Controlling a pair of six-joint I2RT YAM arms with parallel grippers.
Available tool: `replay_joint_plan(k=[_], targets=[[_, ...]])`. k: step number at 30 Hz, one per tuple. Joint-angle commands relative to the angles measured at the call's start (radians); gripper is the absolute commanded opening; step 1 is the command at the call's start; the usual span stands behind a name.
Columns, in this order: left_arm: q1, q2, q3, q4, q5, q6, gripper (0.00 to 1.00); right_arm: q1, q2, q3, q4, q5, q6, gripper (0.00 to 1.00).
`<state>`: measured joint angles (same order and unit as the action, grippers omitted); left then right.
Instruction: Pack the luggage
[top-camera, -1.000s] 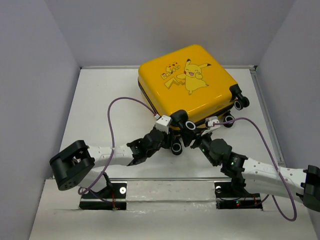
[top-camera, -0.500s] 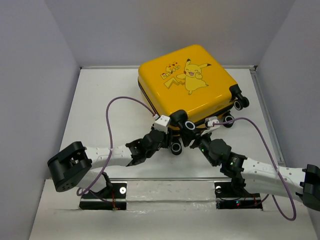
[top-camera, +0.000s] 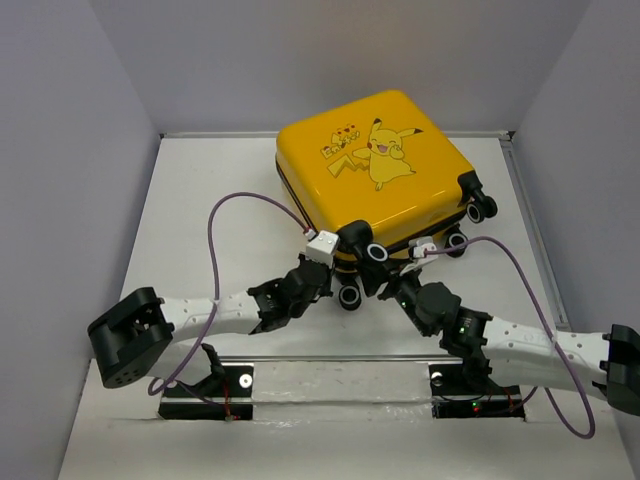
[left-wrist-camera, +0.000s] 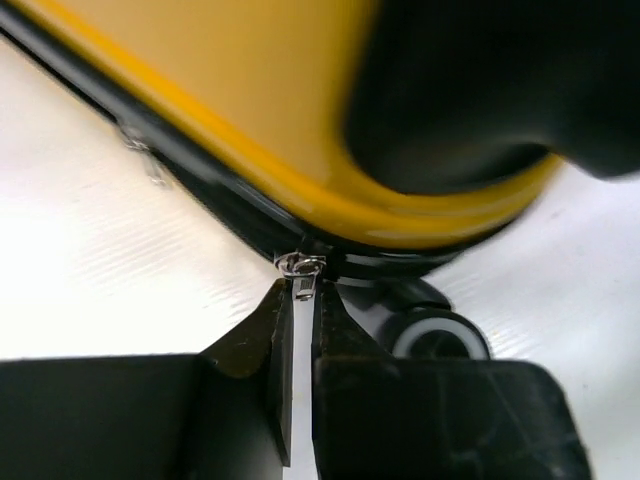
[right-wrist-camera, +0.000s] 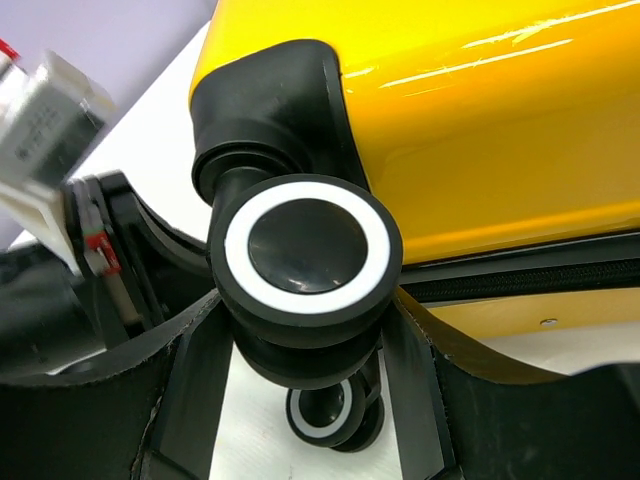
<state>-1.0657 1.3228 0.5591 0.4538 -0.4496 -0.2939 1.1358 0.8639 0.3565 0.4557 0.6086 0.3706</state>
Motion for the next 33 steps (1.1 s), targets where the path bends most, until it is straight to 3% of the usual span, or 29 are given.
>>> replay_joint_plan(k=[1,7,14,17,21,22,24,26,27,28,29,33], targets=[[0.077,-0.134,0.016,0.022,-0.258,0.030,0.06,0.111,-0.063,-0.019,0.028,-0.038,0.008,0.07],[0.154,-0.215,-0.036,-0.027,-0.277,-0.001,0.06,0.217,-0.063,-0.014,-0.028,0.022,0.013,0.07],[0.297,-0.133,0.002,-0.053,-0.271,-0.048,0.06,0.335,-0.059,0.032,-0.086,0.086,-0.001,0.07],[0.314,-0.170,0.013,-0.109,-0.285,-0.126,0.06,0.360,-0.023,0.062,-0.095,0.102,-0.009,0.07],[0.314,-0.368,-0.051,-0.150,-0.194,-0.253,0.41,0.407,0.079,0.108,-0.069,0.095,-0.013,0.07],[0.314,-0.422,-0.073,-0.180,-0.178,-0.270,0.58,0.407,0.145,0.139,-0.062,0.095,-0.019,0.07],[0.314,-0.575,-0.079,-0.219,-0.155,-0.301,0.72,0.417,0.220,0.182,-0.034,0.070,-0.030,0.07],[0.314,-0.714,-0.064,-0.277,-0.123,-0.323,0.99,0.417,0.355,0.290,-0.037,0.065,-0.064,0.07],[0.314,-0.750,-0.053,-0.294,-0.112,-0.323,0.99,0.417,0.398,0.339,-0.049,0.066,-0.074,0.08],[0.314,-0.782,-0.039,-0.315,-0.103,-0.323,0.99,0.417,0.437,0.389,-0.063,0.068,-0.087,0.17],[0.316,-0.827,0.000,-0.363,-0.101,-0.324,0.99,0.417,0.502,0.495,-0.131,0.077,-0.097,0.52],[0.316,-0.859,0.145,-0.501,-0.072,-0.317,0.99,0.417,0.531,0.657,-0.336,0.135,-0.058,1.00]])
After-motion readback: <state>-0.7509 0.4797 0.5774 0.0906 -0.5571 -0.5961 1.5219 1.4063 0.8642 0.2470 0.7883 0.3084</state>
